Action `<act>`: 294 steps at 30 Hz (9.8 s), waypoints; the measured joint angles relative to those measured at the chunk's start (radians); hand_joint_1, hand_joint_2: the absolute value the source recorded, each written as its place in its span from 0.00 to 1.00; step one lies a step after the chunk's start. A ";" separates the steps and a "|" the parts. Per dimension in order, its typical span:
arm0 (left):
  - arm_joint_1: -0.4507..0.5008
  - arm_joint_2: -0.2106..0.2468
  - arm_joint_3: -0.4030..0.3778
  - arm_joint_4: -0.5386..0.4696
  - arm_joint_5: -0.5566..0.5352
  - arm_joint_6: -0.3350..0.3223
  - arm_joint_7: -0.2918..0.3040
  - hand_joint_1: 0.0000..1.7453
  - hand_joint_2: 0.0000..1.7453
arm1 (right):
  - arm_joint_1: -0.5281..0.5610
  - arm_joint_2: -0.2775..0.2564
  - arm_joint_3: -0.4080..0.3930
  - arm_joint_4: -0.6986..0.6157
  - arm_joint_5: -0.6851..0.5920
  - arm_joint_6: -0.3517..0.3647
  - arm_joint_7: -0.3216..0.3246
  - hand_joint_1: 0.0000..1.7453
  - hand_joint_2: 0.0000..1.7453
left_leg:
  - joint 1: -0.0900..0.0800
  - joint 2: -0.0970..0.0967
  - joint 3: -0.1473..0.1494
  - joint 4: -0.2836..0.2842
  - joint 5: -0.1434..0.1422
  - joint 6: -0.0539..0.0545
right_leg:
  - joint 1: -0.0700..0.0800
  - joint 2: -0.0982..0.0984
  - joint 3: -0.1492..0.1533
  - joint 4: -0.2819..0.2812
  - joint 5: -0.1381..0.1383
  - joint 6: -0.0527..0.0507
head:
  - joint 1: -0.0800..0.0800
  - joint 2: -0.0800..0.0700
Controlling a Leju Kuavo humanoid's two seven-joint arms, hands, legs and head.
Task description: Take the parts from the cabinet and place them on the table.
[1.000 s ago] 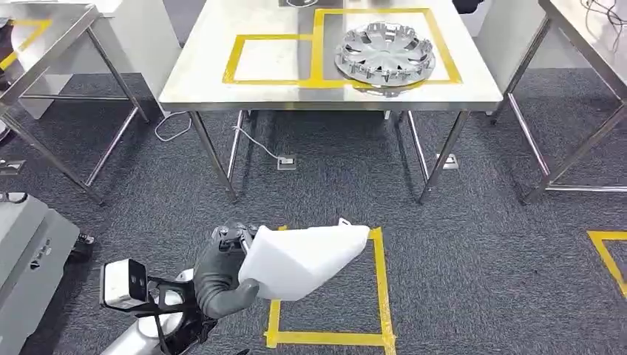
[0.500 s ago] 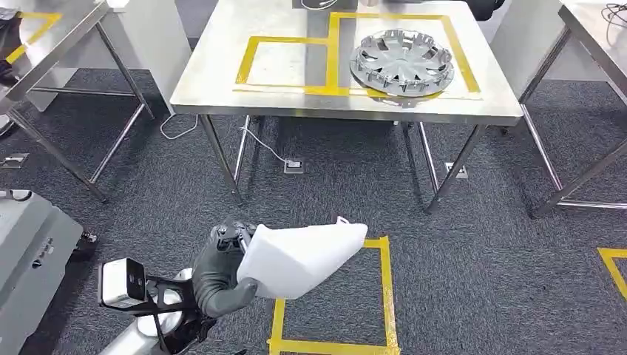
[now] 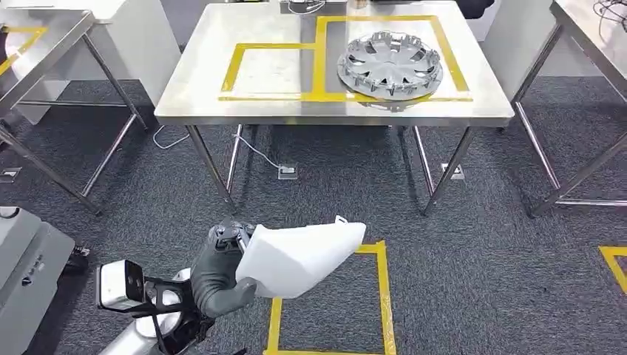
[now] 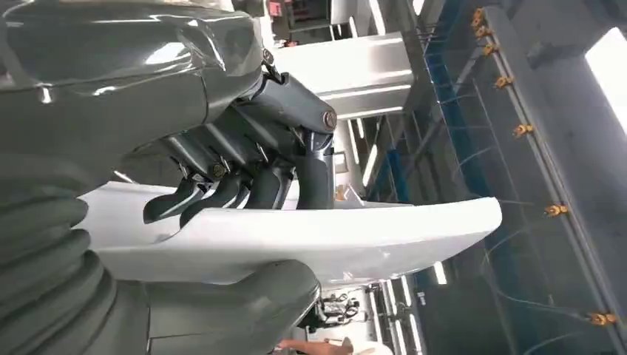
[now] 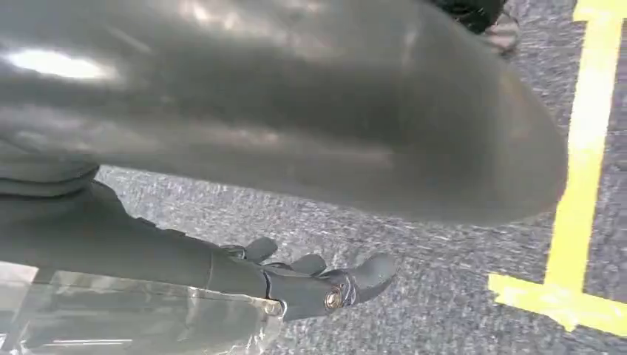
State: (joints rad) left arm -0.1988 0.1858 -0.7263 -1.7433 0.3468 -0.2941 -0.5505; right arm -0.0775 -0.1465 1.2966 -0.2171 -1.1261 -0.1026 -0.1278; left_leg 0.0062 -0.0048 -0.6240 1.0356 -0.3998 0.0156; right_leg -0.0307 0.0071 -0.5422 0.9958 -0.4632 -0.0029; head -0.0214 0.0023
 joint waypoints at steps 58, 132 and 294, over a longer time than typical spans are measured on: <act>-0.010 -0.016 -0.014 0.022 0.006 -0.024 0.000 1.00 1.00 | 0.017 0.000 -0.029 -0.005 -0.013 -0.010 -0.016 0.00 0.00 | -0.003 0.000 -0.125 0.264 -0.154 -0.019 | -0.005 -0.006 -0.031 0.000 0.022 0.000 | 0.006 0.000; 0.012 -0.016 0.002 0.008 -0.043 -0.012 0.001 1.00 1.00 | 0.006 0.009 -0.032 -0.004 0.010 -0.011 -0.016 0.00 0.00 | -0.012 0.004 0.046 -0.069 -0.005 0.040 | 0.004 -0.004 -0.154 0.261 -0.103 0.014 | 0.000 0.000; -0.639 -0.414 0.216 1.359 -1.135 0.690 0.462 0.00 0.00 | -0.104 0.094 -0.119 0.006 0.384 0.005 0.148 0.00 0.00 | -0.026 -0.003 0.017 -0.028 -0.018 0.025 | 0.002 -0.008 -0.068 0.010 0.040 0.037 | -0.005 0.000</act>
State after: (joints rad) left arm -0.8382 -0.2282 -0.5107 -0.3846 -0.7886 0.3959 -0.0887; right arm -0.1816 -0.0526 1.1776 -0.2113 -0.7423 -0.0977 0.0206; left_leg -0.0200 -0.0082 -0.6066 1.0077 -0.4181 0.0405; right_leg -0.0289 -0.0009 -0.6102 1.0061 -0.4232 0.0344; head -0.0267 0.0023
